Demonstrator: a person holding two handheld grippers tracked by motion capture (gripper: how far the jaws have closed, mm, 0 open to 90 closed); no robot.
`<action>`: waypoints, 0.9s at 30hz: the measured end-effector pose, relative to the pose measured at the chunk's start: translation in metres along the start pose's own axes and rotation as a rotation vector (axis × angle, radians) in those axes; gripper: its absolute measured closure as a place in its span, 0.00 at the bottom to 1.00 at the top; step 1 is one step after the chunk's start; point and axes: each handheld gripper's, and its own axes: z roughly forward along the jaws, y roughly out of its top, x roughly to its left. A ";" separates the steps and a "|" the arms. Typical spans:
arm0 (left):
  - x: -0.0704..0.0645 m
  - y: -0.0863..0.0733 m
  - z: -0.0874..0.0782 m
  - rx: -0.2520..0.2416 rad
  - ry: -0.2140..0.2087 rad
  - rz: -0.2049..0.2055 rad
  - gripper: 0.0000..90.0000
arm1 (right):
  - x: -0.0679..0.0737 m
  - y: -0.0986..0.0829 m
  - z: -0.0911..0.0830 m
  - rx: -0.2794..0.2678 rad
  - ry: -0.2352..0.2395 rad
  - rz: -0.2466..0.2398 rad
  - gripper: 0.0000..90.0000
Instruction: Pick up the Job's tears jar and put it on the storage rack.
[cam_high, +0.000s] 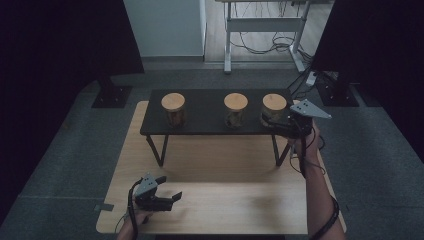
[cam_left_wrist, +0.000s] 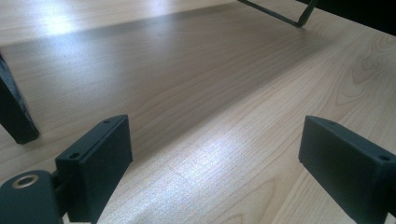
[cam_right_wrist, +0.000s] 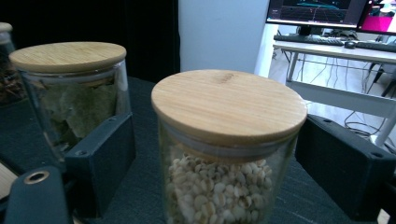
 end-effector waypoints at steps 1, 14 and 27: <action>0.000 0.000 0.000 0.002 0.001 0.001 0.10 | 0.000 0.000 -0.001 -0.009 0.006 0.007 0.13; 0.000 0.000 0.000 0.004 -0.001 0.004 0.10 | 0.005 -0.006 -0.013 -0.053 -0.003 0.008 0.12; -0.001 0.000 0.001 0.001 -0.003 0.004 0.10 | 0.013 -0.017 -0.028 -0.082 0.022 0.004 0.12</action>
